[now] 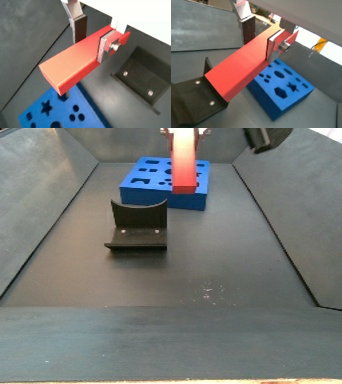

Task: Pick up the rectangle object. Move up. Place the rectangle object on the fixture. Regrasp the rectangle object. Move to above the board. Insert the rectangle object.
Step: Place the rectangle object on the fixture.

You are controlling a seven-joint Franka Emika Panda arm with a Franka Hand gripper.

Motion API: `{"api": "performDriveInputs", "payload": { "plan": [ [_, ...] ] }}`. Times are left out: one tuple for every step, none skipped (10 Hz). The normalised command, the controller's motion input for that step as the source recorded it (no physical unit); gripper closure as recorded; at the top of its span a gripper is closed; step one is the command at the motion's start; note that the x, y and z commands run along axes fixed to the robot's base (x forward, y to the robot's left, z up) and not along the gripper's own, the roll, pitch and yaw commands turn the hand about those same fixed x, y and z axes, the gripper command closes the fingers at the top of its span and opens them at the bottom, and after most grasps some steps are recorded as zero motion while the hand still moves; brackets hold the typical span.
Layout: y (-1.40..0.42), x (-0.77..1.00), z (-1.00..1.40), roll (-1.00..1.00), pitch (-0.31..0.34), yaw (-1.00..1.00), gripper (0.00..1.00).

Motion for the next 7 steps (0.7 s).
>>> {"api": "performDriveInputs", "payload": {
  "plan": [
    [0.05,1.00,-0.09,-0.31,0.043,-0.12,1.00],
    [0.04,1.00,-0.07,-0.22,0.035,-0.11,1.00],
    [0.05,1.00,-0.06,-0.19,0.025,-0.10,1.00],
    [0.05,1.00,-0.06,-0.18,0.015,-0.09,1.00],
    [0.05,1.00,-0.06,-0.18,0.011,-0.09,1.00],
    [0.05,0.98,-0.06,-0.19,0.012,-0.08,1.00],
    [0.05,0.94,-0.05,-0.19,0.016,-0.08,1.00]
  ]
}}
